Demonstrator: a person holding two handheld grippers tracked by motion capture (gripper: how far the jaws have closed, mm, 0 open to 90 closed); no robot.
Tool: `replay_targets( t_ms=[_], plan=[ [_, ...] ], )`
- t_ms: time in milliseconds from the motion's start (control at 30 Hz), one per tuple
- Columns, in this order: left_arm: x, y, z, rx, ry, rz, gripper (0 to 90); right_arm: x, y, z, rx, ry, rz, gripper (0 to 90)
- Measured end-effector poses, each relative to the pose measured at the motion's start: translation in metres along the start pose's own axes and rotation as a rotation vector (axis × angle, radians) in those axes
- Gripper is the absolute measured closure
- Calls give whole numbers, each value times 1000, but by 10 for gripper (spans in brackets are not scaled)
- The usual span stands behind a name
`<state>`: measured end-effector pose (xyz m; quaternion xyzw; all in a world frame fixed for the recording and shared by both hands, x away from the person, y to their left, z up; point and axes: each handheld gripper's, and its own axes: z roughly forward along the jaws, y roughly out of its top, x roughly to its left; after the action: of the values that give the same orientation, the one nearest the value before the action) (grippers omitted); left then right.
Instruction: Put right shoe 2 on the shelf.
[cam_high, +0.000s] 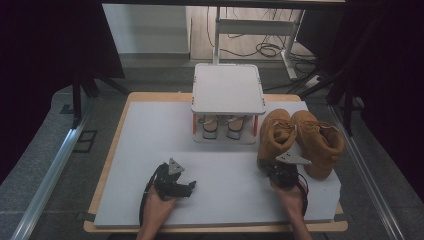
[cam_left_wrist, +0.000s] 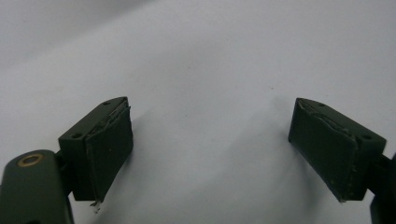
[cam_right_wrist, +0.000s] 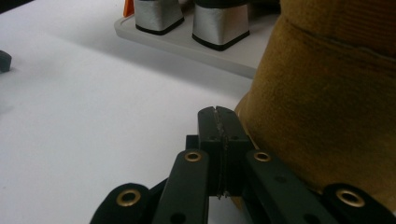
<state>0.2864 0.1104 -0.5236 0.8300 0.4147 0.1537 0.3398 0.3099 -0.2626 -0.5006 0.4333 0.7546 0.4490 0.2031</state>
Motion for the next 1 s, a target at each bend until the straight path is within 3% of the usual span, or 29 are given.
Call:
replay_targets(
  t_ms=[300,733,1000],
  plan=[
    [0,0,0,0,0,0,137,2,1,5,-1,0,12,900],
    [0,0,0,-3,0,0,137,8,-1,9,20,-48,-57,900],
    [0,0,0,-1,0,0,138,6,-1,5,26,-47,-60,900]
  ],
)
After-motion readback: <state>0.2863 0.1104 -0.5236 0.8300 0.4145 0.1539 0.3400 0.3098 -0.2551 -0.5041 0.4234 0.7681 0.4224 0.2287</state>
